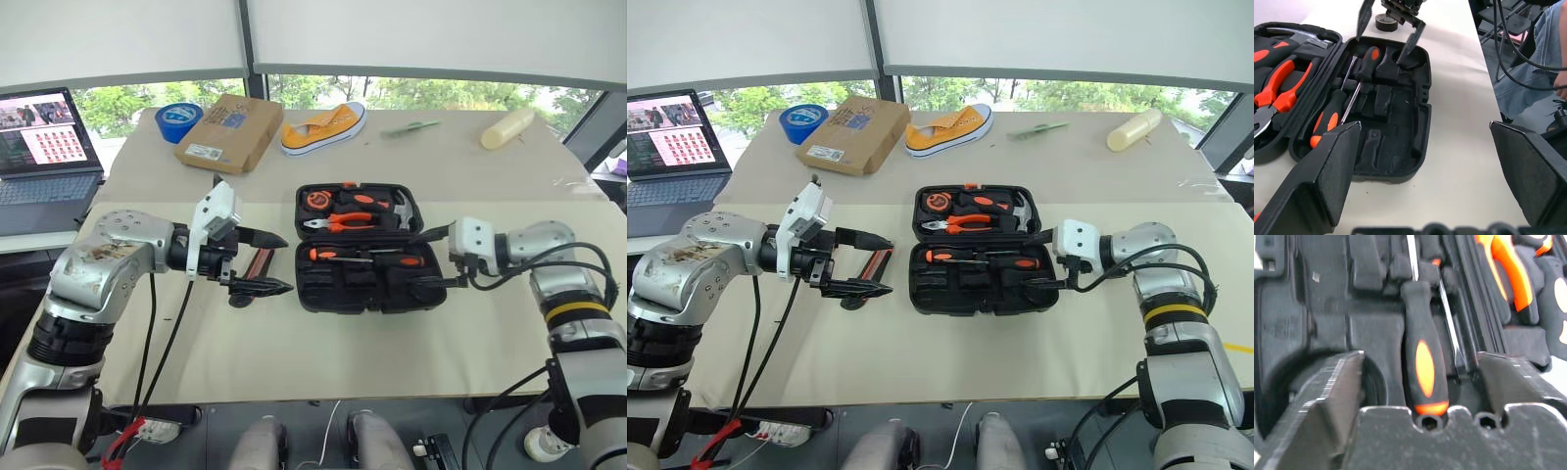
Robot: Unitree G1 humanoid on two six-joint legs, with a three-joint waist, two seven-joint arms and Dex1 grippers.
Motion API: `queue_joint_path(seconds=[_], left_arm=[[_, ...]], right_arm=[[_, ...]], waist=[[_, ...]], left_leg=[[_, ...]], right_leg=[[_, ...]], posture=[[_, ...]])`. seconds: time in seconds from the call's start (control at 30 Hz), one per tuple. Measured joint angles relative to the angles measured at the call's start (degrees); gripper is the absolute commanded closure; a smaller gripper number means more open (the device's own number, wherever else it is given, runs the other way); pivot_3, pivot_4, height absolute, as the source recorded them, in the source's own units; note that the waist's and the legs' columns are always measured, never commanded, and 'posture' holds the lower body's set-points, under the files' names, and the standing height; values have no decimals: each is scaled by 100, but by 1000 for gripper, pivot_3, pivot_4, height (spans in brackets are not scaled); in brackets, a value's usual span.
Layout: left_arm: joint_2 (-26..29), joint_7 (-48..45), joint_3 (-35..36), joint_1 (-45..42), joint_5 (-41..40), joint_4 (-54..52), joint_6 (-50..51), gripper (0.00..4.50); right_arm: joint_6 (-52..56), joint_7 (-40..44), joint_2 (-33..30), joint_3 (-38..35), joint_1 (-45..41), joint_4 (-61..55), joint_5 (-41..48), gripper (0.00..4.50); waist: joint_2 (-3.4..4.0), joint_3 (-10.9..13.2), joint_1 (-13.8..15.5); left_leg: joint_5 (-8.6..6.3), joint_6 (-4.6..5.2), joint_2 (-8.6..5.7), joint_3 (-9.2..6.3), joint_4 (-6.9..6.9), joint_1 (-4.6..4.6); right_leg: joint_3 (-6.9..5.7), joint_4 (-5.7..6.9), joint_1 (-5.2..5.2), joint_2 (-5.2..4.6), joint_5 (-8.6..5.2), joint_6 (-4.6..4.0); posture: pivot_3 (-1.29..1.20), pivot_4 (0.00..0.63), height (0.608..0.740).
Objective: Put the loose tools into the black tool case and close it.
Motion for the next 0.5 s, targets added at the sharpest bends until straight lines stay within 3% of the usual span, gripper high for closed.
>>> queue_joint_path(seconds=[0.1, 0.17, 0.4, 0.43, 0.5], left_arm=[[-6, 40, -1, 0, 2, -2, -3, 0], [-11, 58, -1, 0, 13, -2, -17, 0], [-30, 110, -1, 9, 86, 3, -51, 0], [-44, 111, -2, 9, 87, 4, -78, 0], [-47, 109, -3, 8, 97, 35, -144, 0]], right_arm=[[1003, -95, 216, -171, 27, -685, 399, 1081], [1412, -200, 295, -192, 93, -1122, 555, 1806], [1741, -642, 517, -86, 469, -1323, 413, 4194], [1741, -678, 526, -82, 468, -1321, 381, 4460], [1736, -765, 526, -40, 459, -1271, 222, 4460]], waist=[[3, 2, -7], [4, 2, 13], [7, 4, 56], [7, 4, 52], [7, 5, 35]], left_leg=[[0, 0, 2, -1, -2, -4], [-1, 1, 1, -4, -3, -6], [-1, 1, -10, 2, 4, -14], [-1, 1, -9, 2, 3, -13], [0, 0, -6, 0, 0, -11]], right_leg=[[0, 9, -10, 1, 0, 0], [-2, 10, -12, -1, 0, 0], [-3, 5, -11, -11, 1, 2], [-3, 5, -11, -9, 1, 2], [-4, 5, -12, -3, 1, 2]], posture=[[0, 150, 735], [0, 150, 735], [0, 150, 735], [0, 150, 735], [0, 150, 735]])
